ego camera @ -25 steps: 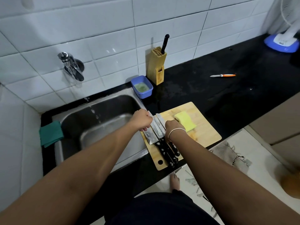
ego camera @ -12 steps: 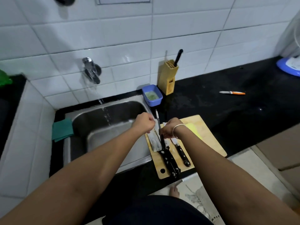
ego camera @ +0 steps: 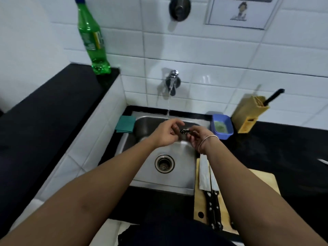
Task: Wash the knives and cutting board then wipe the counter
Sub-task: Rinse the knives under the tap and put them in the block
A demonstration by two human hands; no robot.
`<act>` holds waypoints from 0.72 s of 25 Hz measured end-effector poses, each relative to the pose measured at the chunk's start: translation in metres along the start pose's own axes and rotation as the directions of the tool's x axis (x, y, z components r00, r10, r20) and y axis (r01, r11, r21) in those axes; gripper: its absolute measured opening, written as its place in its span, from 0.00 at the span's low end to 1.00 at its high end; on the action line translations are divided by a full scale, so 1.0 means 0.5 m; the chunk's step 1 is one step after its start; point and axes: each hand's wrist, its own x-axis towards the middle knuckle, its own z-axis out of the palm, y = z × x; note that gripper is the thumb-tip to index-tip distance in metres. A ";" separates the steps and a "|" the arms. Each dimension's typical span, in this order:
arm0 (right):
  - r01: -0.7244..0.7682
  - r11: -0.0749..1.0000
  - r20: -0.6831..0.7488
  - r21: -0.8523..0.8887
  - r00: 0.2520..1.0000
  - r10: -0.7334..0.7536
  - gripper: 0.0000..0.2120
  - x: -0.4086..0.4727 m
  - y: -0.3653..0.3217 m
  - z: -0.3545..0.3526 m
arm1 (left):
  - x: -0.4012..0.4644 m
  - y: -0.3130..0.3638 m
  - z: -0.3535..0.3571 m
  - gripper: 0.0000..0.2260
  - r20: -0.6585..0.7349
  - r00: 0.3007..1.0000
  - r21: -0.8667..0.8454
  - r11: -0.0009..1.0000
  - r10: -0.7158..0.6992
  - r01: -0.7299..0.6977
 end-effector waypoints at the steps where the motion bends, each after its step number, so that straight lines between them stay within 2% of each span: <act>1: -0.019 1.000 0.016 0.011 1.000 0.018 0.08 0.010 -0.004 0.011 | -0.001 0.000 -0.011 0.19 -0.003 0.999 0.010 0.999 0.037 -0.037; 4: -0.067 0.998 0.050 -0.007 0.996 0.067 0.09 0.034 -0.011 0.032 | 0.009 0.006 -0.025 0.13 -0.045 0.993 0.099 0.990 0.107 -0.102; 7: -0.057 0.986 0.078 -0.157 0.994 0.070 0.11 0.044 -0.012 0.045 | 0.033 0.007 -0.020 0.05 -0.230 0.973 0.052 0.998 0.035 -0.024; 10: 0.164 0.888 0.097 -0.429 0.986 -0.136 0.06 0.054 -0.015 0.061 | 0.066 -0.011 -0.021 0.10 -0.383 0.920 0.082 0.989 -0.080 0.121; 12: 0.355 0.768 0.220 -0.534 0.935 -0.279 0.10 0.073 -0.023 0.073 | 0.098 -0.023 -0.027 0.12 -0.426 0.893 0.051 0.982 -0.143 0.182; 14: 0.525 0.641 0.338 -0.560 0.851 -0.401 0.10 0.083 -0.019 0.089 | 0.112 -0.025 -0.036 0.15 -0.471 0.866 0.010 0.980 -0.171 0.199; 16: 0.633 0.549 0.351 -0.546 0.768 -0.536 0.08 0.103 -0.021 0.100 | 0.135 -0.019 -0.049 0.17 -0.501 0.849 -0.011 0.982 -0.168 0.188; 18: 0.677 0.522 0.333 -0.519 0.722 -0.606 0.06 0.131 -0.030 0.114 | 0.161 -0.026 -0.062 0.17 -0.520 0.836 -0.043 0.983 -0.176 0.181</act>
